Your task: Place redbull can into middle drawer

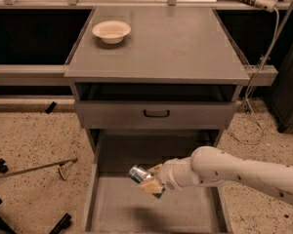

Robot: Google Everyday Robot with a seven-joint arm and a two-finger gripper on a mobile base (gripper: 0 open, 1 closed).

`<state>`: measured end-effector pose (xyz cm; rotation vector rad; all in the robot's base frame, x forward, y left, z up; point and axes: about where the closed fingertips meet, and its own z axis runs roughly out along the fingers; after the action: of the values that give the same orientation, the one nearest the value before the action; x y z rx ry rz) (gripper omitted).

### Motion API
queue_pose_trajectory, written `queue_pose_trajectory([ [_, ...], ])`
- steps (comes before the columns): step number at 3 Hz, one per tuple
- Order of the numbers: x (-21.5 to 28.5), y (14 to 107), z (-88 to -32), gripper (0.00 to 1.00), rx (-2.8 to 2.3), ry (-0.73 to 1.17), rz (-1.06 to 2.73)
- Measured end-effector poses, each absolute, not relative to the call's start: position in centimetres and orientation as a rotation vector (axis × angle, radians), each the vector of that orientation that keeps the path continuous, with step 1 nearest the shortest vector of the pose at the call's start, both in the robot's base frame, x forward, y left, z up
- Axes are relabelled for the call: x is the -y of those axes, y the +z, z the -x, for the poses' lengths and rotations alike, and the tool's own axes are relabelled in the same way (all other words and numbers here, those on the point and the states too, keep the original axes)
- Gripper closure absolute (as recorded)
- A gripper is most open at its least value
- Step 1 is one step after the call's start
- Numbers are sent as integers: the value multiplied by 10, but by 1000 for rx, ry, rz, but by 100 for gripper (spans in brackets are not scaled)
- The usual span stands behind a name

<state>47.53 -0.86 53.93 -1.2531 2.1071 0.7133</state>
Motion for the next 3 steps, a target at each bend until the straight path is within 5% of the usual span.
queue_pose_trajectory([
  [3, 32, 398, -502, 100, -2368, 641, 1040],
])
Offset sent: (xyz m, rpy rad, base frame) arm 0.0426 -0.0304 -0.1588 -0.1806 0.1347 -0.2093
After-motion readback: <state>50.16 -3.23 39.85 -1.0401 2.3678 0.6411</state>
